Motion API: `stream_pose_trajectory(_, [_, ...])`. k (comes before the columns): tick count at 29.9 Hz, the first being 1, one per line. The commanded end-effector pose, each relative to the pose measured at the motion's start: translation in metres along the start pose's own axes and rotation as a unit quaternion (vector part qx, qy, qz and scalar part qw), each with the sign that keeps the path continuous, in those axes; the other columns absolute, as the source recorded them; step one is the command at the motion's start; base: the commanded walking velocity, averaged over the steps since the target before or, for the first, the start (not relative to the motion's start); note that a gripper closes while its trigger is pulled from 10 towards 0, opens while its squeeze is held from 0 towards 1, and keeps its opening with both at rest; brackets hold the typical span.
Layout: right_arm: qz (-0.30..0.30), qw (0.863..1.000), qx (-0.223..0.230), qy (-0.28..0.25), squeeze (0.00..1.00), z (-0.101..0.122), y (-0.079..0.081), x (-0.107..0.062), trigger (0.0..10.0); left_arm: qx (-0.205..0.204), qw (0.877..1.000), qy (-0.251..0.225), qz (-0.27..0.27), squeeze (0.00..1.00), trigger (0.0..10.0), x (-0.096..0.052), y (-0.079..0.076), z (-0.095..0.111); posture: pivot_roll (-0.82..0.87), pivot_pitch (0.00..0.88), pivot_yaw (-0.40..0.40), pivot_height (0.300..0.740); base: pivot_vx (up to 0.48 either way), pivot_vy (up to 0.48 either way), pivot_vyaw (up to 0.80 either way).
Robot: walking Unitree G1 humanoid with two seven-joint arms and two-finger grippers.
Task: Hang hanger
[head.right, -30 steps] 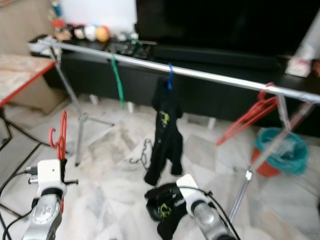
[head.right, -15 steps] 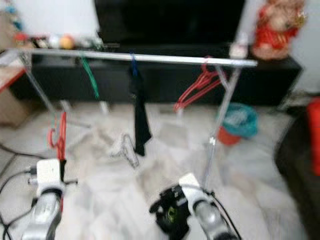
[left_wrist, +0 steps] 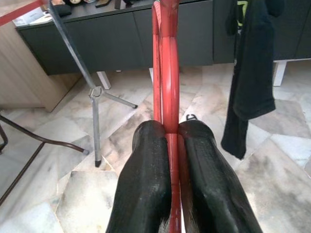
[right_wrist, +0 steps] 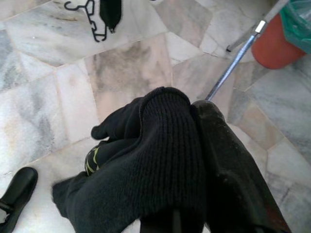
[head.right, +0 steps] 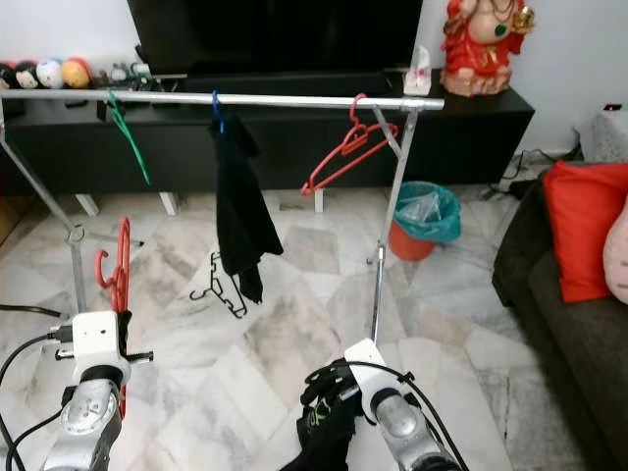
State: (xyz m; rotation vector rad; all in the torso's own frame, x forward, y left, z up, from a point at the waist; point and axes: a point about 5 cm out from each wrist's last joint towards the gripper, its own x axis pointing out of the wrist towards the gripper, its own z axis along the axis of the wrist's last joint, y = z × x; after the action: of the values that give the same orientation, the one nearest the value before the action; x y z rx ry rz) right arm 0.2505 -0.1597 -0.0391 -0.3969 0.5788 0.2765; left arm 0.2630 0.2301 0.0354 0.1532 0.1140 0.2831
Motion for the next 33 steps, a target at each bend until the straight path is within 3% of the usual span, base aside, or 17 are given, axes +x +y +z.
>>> stream_pose_trajectory(1, [-0.009,1.0,0.01,-0.018,0.0,0.0083,-0.0028,0.0022,10.0,-0.006,1.0,-0.004,0.004,0.0,10.0,0.0023,0.0016,0.0035,-0.08,0.0,0.012,0.736,0.0,0.326,0.0])
stream_pose_trajectory(33, [-0.018,0.999,0.017,-0.022,0.0,0.0121,-0.002,0.0036,10.0,-0.004,1.0,-0.008,0.0,0.0,10.0,0.0046,0.0016,0.0068,-0.07,0.0,0.019,0.736,0.0,0.326,0.0])
